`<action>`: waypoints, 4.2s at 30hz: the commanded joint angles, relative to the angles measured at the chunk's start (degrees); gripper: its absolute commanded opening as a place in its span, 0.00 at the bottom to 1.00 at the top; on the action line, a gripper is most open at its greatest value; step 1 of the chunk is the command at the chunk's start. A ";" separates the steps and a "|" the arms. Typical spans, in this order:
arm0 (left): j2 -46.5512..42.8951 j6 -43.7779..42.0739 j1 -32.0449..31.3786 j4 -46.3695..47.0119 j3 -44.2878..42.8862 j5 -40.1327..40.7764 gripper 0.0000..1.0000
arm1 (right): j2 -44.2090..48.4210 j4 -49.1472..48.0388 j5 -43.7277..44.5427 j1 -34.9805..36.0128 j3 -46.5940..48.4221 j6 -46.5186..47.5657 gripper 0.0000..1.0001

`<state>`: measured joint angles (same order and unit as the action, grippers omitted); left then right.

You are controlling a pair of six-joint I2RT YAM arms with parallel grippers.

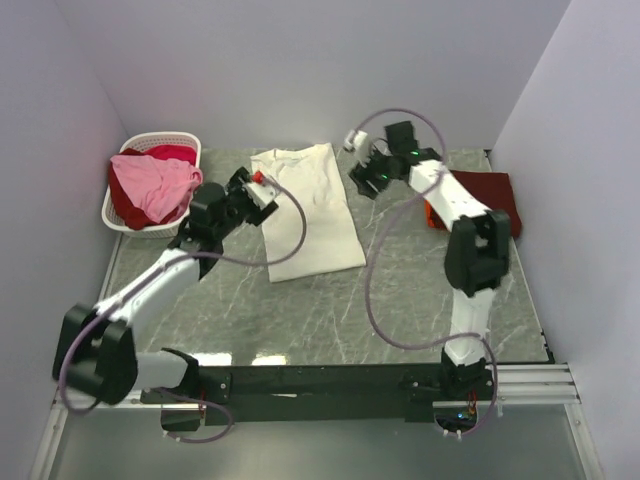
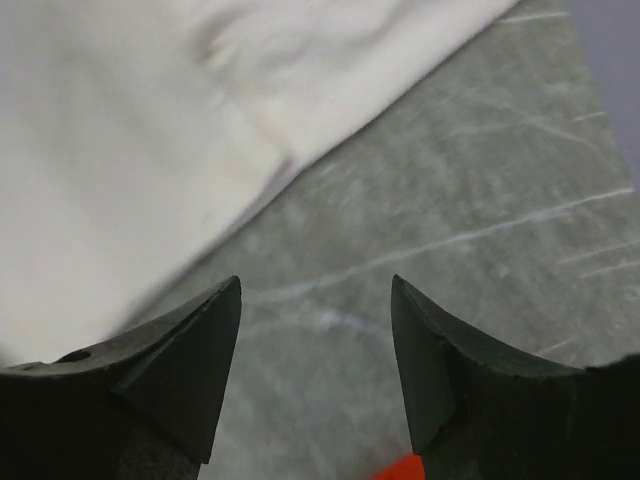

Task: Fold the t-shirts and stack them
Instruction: Fold the tshirt

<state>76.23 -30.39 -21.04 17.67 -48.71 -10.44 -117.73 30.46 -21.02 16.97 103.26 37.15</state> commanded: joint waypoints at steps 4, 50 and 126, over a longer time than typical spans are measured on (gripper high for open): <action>-7.67 -11.26 -11.38 -14.49 8.97 -7.50 0.69 | 22.85 15.80 -22.32 -0.89 -26.49 42.73 0.72; 11.49 -14.87 -13.59 -8.27 15.05 2.53 0.19 | 14.64 -17.01 12.74 16.34 -44.03 26.85 0.53; 25.98 -1.16 0.91 -6.33 -12.81 -0.73 0.01 | -6.36 0.31 8.88 5.44 5.36 0.30 0.00</action>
<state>100.68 -33.01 -21.02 8.86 -58.37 -14.90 -122.93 35.42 -15.09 23.20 104.64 39.99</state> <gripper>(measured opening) 0.093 0.029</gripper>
